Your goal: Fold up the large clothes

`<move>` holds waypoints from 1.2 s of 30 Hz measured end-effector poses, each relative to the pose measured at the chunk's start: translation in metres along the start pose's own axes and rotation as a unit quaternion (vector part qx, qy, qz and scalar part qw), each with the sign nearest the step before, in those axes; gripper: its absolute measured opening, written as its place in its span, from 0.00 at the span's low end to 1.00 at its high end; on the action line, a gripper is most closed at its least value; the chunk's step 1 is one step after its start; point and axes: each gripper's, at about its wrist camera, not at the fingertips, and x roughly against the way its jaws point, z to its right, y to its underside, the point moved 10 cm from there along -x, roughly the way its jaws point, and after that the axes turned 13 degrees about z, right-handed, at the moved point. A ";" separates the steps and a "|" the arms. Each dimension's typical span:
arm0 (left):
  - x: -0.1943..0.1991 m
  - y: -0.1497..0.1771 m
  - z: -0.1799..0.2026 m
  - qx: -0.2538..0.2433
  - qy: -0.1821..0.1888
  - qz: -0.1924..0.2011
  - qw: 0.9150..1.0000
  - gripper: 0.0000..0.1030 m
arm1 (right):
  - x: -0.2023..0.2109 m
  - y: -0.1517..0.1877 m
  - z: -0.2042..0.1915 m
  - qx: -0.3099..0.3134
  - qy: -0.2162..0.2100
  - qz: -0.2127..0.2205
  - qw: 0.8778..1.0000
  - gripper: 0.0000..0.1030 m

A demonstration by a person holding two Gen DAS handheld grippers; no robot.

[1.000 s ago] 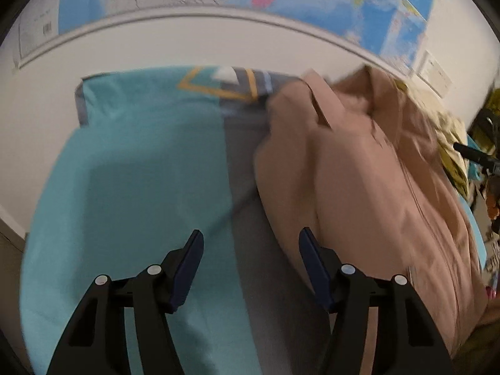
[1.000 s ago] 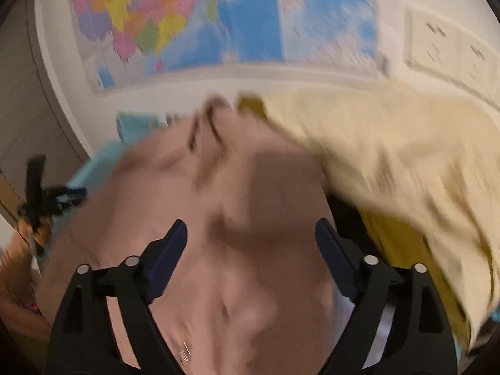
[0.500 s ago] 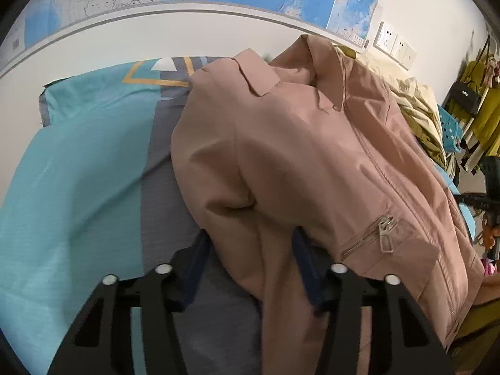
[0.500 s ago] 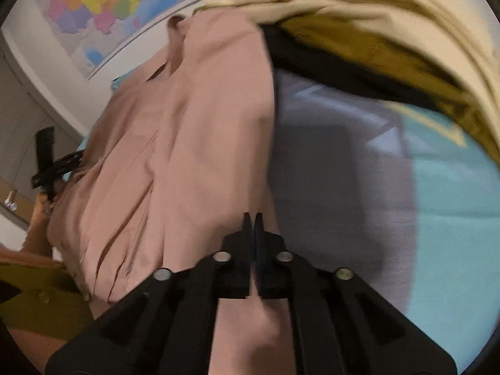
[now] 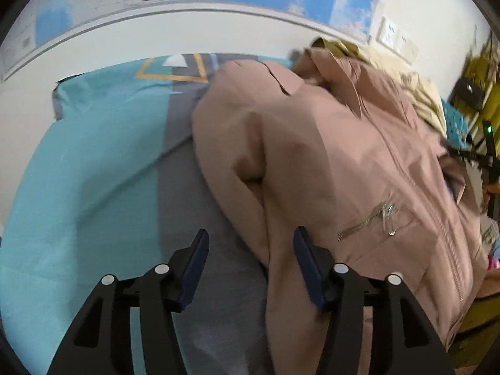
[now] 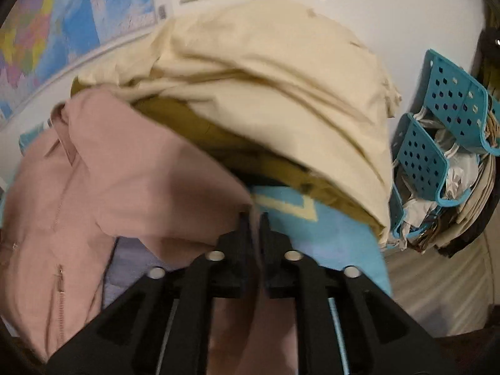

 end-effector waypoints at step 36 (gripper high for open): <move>0.047 -0.018 0.008 0.032 0.012 0.030 0.999 0.48 | 0.117 0.160 -0.428 0.356 -0.450 -0.060 0.817 0.83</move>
